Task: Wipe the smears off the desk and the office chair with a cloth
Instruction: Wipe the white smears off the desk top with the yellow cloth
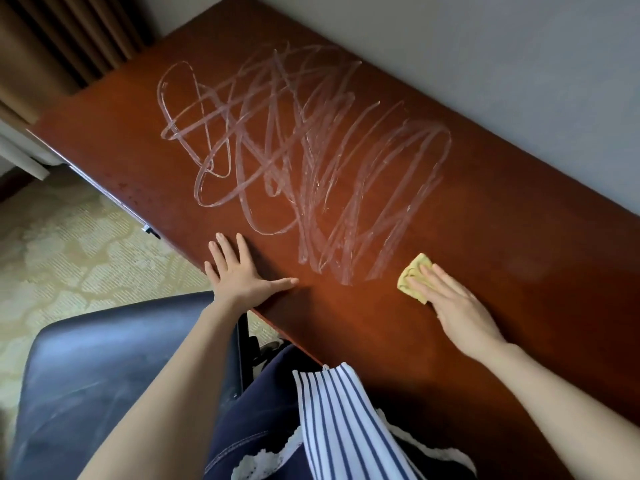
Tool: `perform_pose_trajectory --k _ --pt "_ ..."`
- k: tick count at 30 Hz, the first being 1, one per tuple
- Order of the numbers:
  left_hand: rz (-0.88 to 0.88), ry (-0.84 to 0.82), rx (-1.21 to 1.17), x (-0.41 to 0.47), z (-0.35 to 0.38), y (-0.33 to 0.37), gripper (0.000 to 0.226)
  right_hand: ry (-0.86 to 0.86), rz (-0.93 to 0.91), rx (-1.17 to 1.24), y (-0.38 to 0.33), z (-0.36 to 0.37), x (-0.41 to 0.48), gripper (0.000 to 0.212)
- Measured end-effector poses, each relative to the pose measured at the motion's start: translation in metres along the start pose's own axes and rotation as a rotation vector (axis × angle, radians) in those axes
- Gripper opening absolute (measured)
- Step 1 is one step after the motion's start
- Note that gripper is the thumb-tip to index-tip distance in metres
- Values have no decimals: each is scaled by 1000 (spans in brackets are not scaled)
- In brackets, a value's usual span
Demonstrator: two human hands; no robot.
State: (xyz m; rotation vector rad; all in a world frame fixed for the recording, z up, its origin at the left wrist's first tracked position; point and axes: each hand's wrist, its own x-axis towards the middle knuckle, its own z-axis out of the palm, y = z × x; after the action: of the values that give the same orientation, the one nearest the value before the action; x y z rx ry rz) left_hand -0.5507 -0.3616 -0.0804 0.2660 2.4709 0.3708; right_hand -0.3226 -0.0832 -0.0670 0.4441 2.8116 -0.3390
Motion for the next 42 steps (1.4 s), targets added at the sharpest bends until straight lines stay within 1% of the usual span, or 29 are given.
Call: perform_pose_trajectory --k 3,6,8,10,13,18,20,24,26,28,31,35,39,42 --pt "18 -60 29 -10 7 2 157 30 146 19 0 -7 25 58" --pt "14 -131 34 -15 11 3 162 60 312 60 -17 -9 49 57" --pt "7 -165 35 -16 11 3 163 66 430 47 -34 -7 57 55" --pt "10 -172 61 -16 12 2 164 73 444 23 -52 -1 59 57" --pt "10 -183 97 -14 12 2 164 87 319 24 -73 12 52 61" --pt "-25 -209 152 -15 8 9 164 72 4 32 -91 32 26 65" --pt "-26 -207 171 -17 6 10 159 46 -145 30 -89 36 14 67" --pt "-23 -157 251 -19 5 9 152 49 -411 42 -76 31 -5 74" --pt "-8 -121 296 -19 6 7 150 32 -504 7 -64 20 -4 78" --pt "4 -111 305 -19 7 7 149 30 -533 -48 -52 8 3 77" --pt "5 -127 288 -18 7 7 148 -51 -462 -60 -34 -6 17 74" --pt "1 -139 277 -16 7 7 148 -58 -297 -90 -23 -20 43 72" --pt "-2 -163 264 -14 6 5 150 -84 -93 26 -33 -28 79 61" --pt "0 -192 265 -12 4 4 153 -104 5 74 -51 -28 102 57"
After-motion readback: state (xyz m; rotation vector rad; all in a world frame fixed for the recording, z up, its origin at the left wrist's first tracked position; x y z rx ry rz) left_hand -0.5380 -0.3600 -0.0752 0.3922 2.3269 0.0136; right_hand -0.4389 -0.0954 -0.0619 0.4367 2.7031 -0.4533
